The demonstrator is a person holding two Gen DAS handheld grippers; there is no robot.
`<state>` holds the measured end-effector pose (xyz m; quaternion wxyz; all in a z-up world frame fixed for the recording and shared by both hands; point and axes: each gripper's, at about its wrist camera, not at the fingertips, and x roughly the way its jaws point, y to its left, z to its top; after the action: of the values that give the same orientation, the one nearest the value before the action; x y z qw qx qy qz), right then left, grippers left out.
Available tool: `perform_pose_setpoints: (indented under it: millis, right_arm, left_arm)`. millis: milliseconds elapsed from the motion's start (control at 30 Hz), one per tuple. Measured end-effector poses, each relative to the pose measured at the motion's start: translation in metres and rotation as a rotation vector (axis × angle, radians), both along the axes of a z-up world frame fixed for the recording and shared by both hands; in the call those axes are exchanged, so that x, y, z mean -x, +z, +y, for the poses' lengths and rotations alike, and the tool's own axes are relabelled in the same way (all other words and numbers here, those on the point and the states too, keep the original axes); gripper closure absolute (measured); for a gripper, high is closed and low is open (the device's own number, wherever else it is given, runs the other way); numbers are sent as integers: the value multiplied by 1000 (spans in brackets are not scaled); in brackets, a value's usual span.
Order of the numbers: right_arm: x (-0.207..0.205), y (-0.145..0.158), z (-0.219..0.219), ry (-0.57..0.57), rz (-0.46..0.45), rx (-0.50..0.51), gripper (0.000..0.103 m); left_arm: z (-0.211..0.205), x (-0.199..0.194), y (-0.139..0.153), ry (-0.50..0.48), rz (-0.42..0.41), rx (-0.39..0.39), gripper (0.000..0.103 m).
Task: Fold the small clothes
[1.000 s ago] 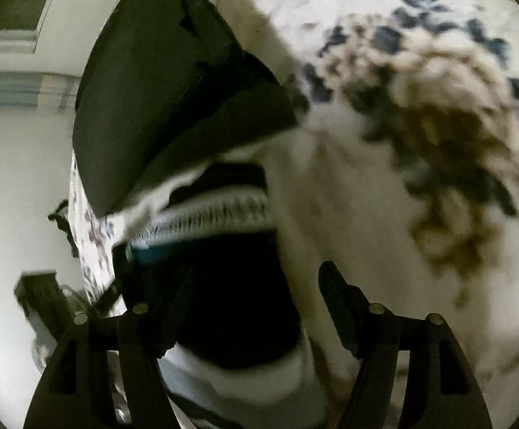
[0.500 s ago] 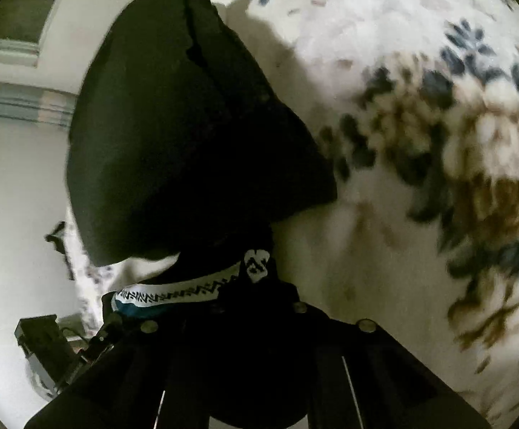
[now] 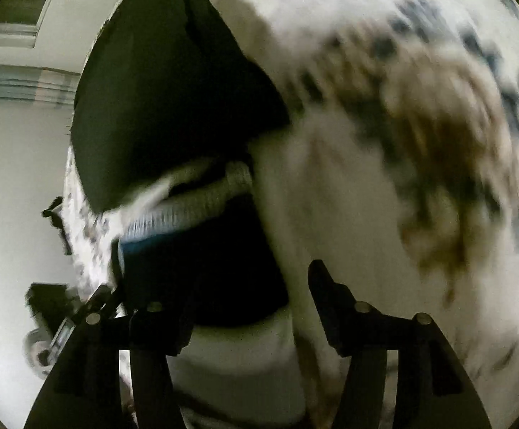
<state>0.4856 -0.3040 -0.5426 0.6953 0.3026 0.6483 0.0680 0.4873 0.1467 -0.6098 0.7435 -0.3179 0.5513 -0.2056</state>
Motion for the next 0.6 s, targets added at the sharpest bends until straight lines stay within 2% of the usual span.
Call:
perform_pose_setpoints:
  millis: [100, 167, 200, 233, 267, 367, 467, 500, 567, 600]
  right_arm:
    - [44, -9, -29, -29, 66, -133, 43]
    - [62, -21, -23, -9, 104, -173, 43]
    - [69, -26, -21, 11, 112, -166, 43]
    - [74, -30, -17, 23, 107, -143, 43]
    - [76, -32, -16, 28, 97, -114, 41]
    - [76, -34, -10, 31, 81, -29, 39]
    - [71, -21, -4, 41, 73, 18, 38]
    - [71, -15, -1, 45, 66, 20, 37]
    - [83, -6, -11, 49, 65, -11, 37]
    - [91, -1, -12, 53, 74, -31, 37]
  left_arm:
    - [-6, 15, -9, -15, 41, 24, 51]
    - [-13, 19, -14, -24, 36, -2, 54]
    - [-14, 17, -15, -17, 26, -39, 60]
    - [-16, 16, -16, -23, 14, -47, 87]
    - [-13, 15, -21, -24, 23, -63, 88]
    - [-4, 11, -31, -5, 58, -16, 87]
    - [9, 18, -23, 15, 69, 24, 84]
    - [15, 25, -18, 26, 69, 32, 80]
    - [26, 42, -5, 50, 65, 58, 60]
    - [31, 55, 2, 61, 55, 71, 45]
